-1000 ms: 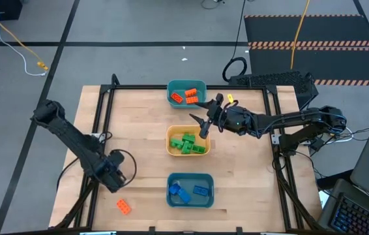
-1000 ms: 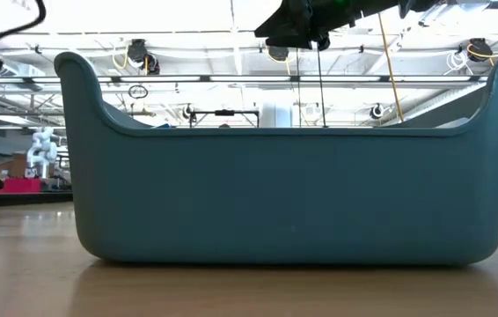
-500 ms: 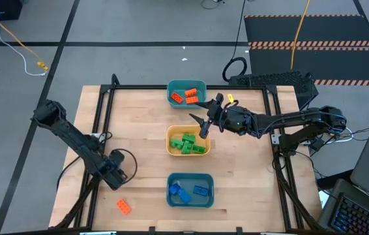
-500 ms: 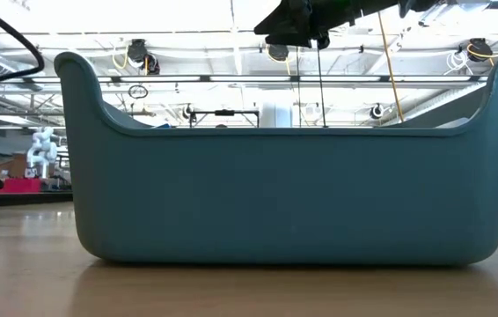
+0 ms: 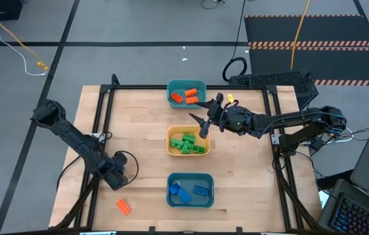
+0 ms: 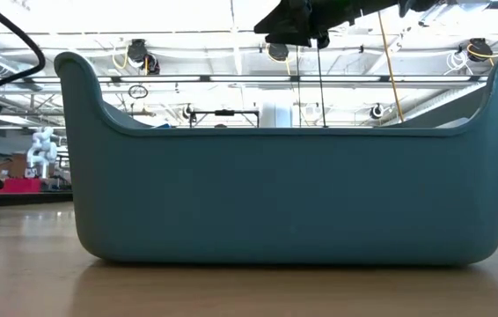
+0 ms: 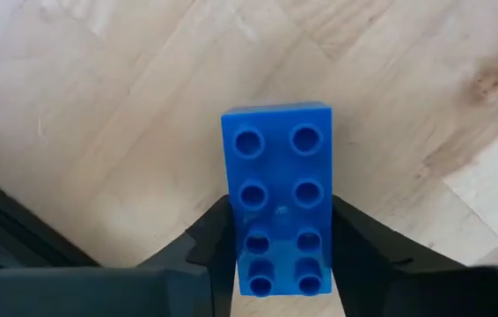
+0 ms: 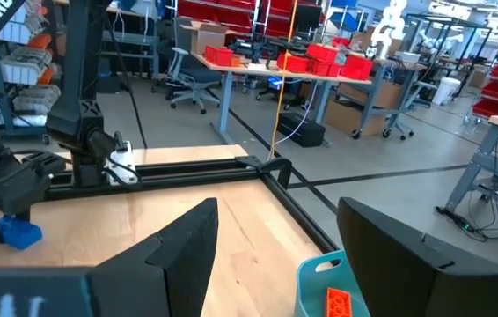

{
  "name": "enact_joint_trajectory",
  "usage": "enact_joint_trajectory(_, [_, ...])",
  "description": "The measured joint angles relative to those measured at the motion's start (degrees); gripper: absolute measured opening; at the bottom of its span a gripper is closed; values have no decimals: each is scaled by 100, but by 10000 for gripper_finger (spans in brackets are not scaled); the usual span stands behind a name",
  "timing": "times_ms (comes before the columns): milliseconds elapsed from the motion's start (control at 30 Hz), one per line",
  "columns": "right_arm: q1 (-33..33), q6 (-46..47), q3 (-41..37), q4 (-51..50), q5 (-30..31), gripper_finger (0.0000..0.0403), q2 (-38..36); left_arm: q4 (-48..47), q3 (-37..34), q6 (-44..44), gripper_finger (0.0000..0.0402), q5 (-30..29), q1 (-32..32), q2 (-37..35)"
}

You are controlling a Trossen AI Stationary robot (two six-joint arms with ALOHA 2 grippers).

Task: Sort & place blocks by color
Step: Put the blue game piece into the blue bin

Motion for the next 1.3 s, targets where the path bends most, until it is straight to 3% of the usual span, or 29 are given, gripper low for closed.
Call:
enact_joint_trajectory(233, [-25,0,0,65,2,228,0,-34,247,1027,138,-229,556,-236])
enact_joint_trajectory(533, [-25,-108,0,81,2,228,0,234,1542,3514,159,-1506,1322,-261])
enact_joint_trajectory(633, [-25,-109,0,79,2,228,0,890,1924,4547,145,-1955,1447,-261])
enact_joint_trajectory(733, [-25,-157,0,79,2,228,-1,2240,1996,5571,140,-2261,1565,-249])
enact_joint_trajectory(833, [10,-269,-2,51,9,228,-82,3329,1923,6180,140,-2269,1719,-33])
enact_joint_trajectory(1033, [159,-284,-2,-229,7,228,-435,3987,1900,6449,157,-2209,2041,610])
enact_joint_trajectory(1300, [268,-99,-2,-800,9,228,-820,5425,1906,6837,142,-1196,2373,1096])
